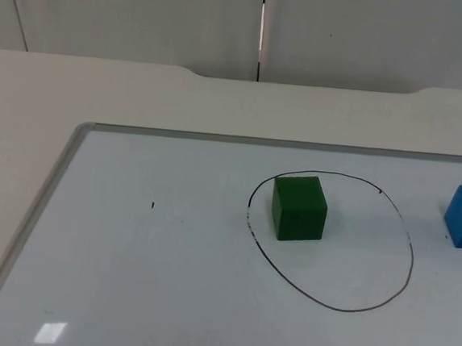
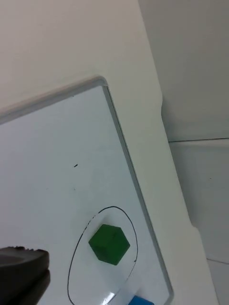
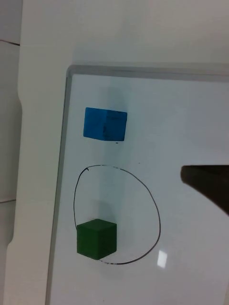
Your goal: Push the two cubes into the marked area.
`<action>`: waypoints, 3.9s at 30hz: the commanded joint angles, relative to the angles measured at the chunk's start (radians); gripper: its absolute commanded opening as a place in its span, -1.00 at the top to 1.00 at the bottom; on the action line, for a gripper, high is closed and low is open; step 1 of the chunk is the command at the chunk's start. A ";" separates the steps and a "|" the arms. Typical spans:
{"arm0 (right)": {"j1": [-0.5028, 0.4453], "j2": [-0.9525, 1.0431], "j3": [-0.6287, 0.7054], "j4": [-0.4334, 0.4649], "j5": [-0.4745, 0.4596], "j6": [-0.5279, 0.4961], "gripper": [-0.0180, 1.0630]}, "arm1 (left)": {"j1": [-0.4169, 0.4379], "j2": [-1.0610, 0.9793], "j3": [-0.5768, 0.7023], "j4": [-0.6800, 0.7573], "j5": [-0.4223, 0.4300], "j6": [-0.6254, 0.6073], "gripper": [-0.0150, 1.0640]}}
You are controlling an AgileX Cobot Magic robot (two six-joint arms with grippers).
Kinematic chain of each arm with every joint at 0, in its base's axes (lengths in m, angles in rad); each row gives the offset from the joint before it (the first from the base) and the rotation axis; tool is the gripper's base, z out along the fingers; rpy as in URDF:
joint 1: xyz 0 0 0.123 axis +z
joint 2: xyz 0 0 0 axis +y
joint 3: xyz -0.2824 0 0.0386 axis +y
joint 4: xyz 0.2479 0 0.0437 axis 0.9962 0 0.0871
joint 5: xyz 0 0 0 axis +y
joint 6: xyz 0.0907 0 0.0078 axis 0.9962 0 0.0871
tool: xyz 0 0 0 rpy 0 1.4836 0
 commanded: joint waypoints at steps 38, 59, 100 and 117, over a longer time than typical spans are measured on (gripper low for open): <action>-0.006 -0.003 -0.004 -0.013 -0.022 0.002 -0.98 | 0.001 -0.168 0.113 0.074 0.139 -0.084 0.98; -0.006 0.622 -0.103 -0.028 -0.226 0.084 0.35 | 0.001 -0.168 0.113 0.099 0.139 -0.088 0.98; -0.108 1.758 -0.547 -0.085 -0.497 0.137 0.97 | 0.001 -0.168 0.113 0.099 0.139 -0.088 0.98; -0.108 1.936 -0.547 -0.024 -0.695 0.137 0.97 | 0.001 -0.168 0.113 0.099 0.139 -0.088 0.98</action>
